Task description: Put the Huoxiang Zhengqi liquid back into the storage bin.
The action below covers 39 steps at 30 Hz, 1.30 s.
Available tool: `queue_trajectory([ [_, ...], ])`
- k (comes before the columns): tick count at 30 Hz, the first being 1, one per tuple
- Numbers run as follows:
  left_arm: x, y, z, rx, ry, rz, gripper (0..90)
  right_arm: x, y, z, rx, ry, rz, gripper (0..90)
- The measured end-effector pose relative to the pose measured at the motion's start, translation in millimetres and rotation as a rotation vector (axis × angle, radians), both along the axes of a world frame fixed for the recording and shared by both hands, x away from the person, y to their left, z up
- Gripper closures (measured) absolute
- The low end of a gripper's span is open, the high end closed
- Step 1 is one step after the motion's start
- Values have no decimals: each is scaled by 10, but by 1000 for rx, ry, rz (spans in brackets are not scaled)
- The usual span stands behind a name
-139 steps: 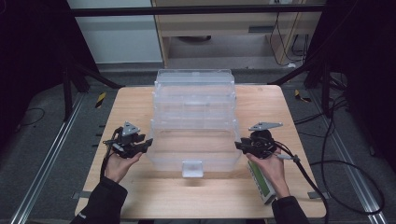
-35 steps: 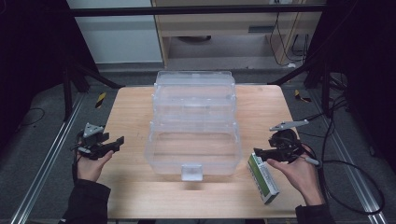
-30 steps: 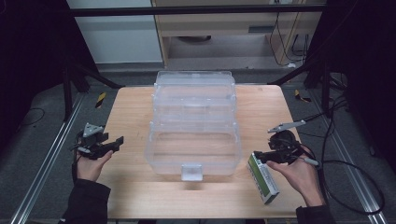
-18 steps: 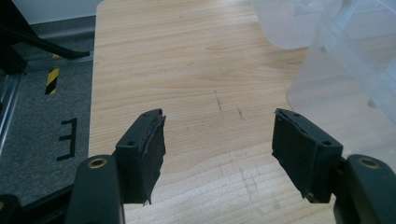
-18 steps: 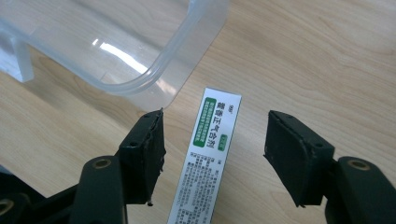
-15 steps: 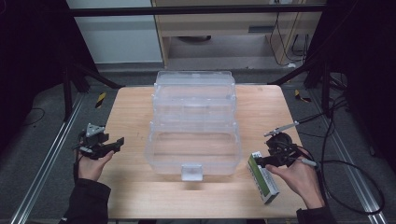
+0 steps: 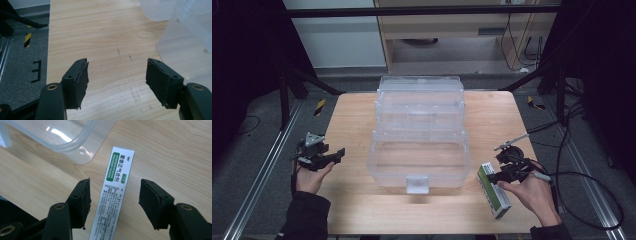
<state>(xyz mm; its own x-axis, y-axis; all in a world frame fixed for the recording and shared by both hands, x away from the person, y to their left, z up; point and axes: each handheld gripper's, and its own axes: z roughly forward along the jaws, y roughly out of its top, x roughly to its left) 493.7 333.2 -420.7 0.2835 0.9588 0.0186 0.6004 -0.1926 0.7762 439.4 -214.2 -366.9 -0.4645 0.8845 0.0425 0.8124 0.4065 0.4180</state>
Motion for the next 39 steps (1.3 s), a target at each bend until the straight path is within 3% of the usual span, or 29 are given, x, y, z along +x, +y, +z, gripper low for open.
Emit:
queue_trajectory([
  [17,6,7,-14,7,8,6,337,-3,33,-175,-33,75,21,449],
  [39,18,-13,-33,24,28,7,339,45,45,-292,-75,162,26,560],
])
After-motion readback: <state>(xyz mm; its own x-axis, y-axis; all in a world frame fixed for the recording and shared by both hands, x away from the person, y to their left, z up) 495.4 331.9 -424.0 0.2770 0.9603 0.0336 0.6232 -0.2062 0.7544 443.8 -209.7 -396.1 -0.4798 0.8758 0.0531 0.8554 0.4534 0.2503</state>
